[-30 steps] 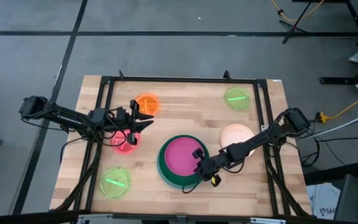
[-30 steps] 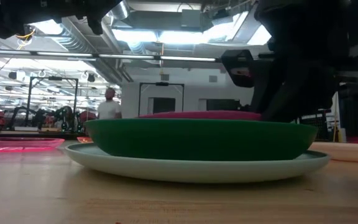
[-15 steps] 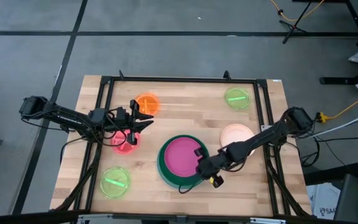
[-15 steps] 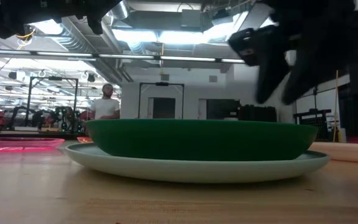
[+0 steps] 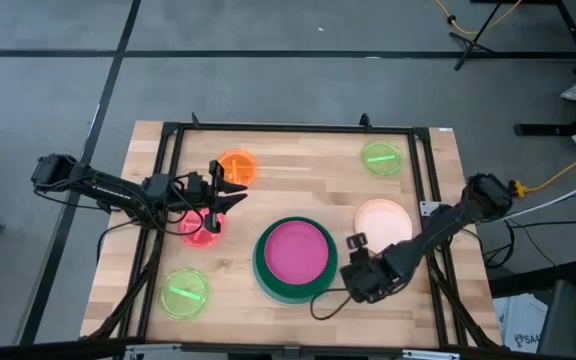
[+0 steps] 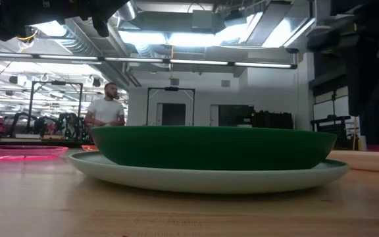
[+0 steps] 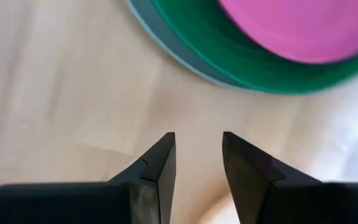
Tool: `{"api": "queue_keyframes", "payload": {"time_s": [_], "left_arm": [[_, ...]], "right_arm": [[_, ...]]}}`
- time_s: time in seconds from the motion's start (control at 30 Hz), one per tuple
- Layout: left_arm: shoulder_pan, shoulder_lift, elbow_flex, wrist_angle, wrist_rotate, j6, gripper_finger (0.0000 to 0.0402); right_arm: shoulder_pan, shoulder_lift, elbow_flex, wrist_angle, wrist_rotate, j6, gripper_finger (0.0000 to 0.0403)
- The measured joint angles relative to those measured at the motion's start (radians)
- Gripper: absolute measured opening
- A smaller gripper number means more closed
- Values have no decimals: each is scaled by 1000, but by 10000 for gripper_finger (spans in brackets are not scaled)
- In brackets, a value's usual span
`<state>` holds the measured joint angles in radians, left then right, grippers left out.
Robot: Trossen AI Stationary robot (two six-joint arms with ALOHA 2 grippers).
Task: Stack plastic plates
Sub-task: Stack the light orange plate on top of the pink plate
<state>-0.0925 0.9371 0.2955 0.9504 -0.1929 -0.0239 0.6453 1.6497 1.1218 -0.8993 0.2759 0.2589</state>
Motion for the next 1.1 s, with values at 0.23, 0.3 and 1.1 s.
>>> {"api": "queue_keyframes", "payload": {"time_s": [0.23, 0.3, 1.1], "left_arm": [[0, 0, 0, 0, 0, -1, 82], [0, 0, 0, 0, 0, -1, 82], [0, 0, 0, 1, 0, -3, 82]], "right_arm": [[36, -101, -133, -27, 54, 153, 122], [35, -142, -183, -19, 55, 202, 122], [35, -300, -518, 211, 46, 411, 122]]}}
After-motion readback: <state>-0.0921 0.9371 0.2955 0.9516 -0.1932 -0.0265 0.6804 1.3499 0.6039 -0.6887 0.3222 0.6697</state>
